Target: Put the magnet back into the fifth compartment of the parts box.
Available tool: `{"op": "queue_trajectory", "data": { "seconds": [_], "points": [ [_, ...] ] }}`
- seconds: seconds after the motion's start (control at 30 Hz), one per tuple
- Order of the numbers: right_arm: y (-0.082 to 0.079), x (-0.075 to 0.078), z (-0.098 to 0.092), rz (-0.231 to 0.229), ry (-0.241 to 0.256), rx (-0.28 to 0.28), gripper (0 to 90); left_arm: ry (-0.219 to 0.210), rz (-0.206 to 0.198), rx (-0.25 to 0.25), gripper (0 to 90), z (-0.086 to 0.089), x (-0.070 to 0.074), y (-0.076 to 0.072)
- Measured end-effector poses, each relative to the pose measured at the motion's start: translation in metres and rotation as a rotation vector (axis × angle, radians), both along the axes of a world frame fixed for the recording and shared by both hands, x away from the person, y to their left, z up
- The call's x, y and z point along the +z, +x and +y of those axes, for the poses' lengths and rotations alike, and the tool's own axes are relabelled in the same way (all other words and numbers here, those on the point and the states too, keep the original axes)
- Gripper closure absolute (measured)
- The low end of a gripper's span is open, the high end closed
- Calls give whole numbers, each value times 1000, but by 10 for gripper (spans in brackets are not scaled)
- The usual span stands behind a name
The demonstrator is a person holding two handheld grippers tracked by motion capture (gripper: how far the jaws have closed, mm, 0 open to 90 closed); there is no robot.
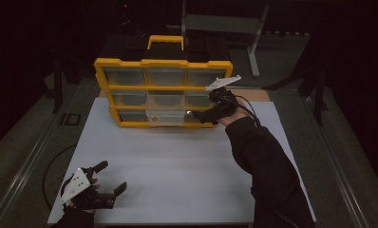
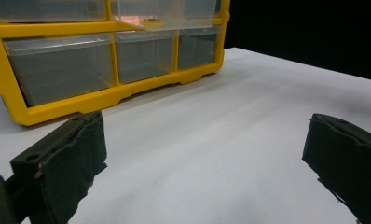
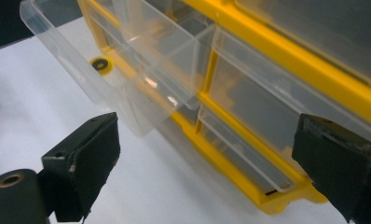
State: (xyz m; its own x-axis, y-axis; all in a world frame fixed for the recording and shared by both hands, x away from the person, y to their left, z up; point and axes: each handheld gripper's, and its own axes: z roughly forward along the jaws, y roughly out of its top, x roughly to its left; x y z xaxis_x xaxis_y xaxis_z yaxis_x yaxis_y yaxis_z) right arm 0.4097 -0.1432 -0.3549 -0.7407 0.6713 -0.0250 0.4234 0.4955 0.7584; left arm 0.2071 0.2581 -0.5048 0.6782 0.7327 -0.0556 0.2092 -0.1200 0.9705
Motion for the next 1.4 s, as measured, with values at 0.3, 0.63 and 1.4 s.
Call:
{"op": "queue_trajectory", "data": {
  "seconds": [0.3, 0.63, 1.4],
  "points": [
    [-8, -22, -17, 2, 17, -8, 75, 0, 0, 0, 2, 0, 0, 0],
    [-16, -45, -28, -6, 37, -3, 75, -2, 0, 1, 2, 0, 0, 0],
    [-38, -95, -53, -15, 77, 18, 75, -1, 2, -1, 2, 0, 0, 0]
  ]
}}
